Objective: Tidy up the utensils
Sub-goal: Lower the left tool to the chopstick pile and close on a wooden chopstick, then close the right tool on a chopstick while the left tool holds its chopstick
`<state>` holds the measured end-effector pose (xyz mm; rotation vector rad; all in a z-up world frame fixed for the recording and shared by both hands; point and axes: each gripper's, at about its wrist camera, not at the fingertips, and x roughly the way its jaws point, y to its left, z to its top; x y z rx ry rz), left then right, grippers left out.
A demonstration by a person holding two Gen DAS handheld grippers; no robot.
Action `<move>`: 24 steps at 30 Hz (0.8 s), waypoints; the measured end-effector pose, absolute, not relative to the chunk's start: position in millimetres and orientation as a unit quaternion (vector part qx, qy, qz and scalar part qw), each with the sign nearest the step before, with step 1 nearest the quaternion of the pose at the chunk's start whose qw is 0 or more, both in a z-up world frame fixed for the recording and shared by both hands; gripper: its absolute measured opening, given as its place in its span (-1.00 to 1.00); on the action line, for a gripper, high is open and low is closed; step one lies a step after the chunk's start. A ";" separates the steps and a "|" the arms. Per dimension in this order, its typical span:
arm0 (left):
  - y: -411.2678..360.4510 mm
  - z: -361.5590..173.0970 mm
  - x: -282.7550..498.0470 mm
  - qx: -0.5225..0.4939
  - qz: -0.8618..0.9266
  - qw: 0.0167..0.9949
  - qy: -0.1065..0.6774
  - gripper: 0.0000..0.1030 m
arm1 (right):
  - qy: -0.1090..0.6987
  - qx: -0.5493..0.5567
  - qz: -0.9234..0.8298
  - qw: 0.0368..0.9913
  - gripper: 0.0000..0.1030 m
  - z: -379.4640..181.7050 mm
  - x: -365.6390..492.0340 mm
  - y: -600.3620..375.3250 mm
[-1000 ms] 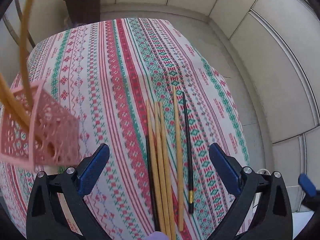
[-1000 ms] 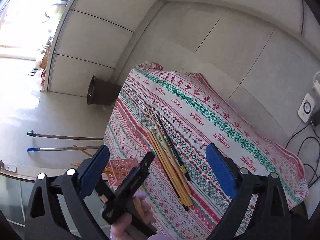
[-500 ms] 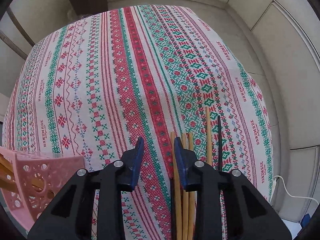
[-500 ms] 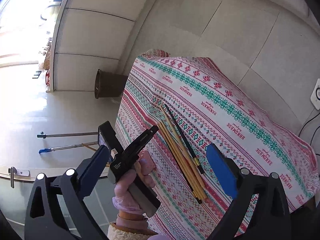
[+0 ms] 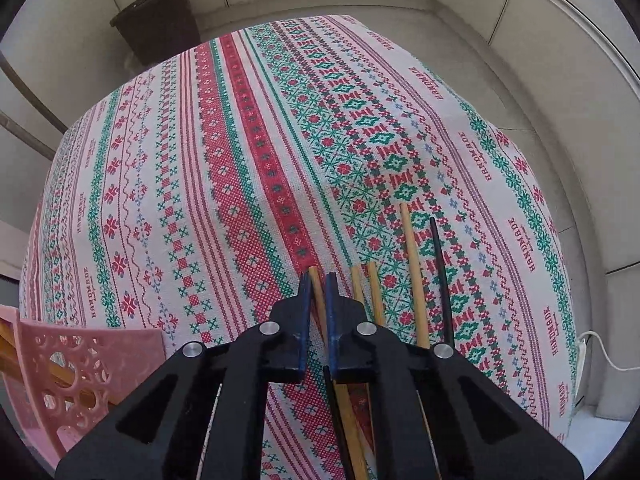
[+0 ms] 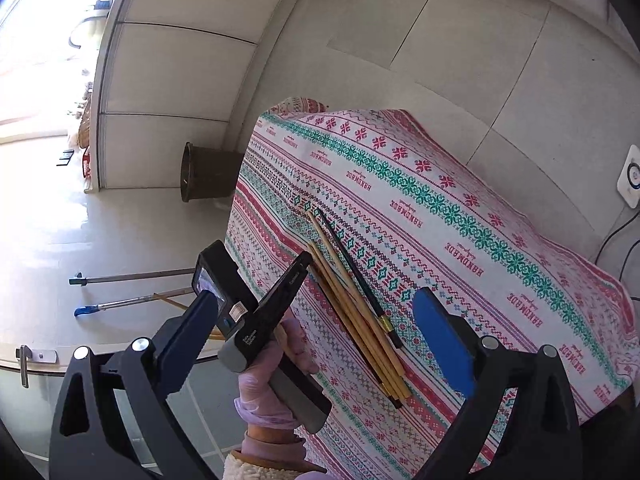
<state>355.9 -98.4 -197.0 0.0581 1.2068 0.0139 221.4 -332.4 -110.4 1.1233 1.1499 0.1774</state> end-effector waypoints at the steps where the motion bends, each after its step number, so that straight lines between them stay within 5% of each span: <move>1: -100.9 -197.4 354.8 0.030 0.008 0.825 0.564 -0.87 | 0.518 0.500 0.080 0.689 0.85 -111.1 222.8 -330.8; 13: -98.8 -191.0 336.2 0.027 -0.007 0.836 0.547 -0.92 | 0.530 0.487 0.074 0.690 0.85 -117.2 227.2 -326.2; 24: -39.7 -111.2 207.2 -0.071 -0.128 0.880 0.452 -0.92 | 0.574 0.429 0.032 0.697 0.85 -154.5 258.2 -293.7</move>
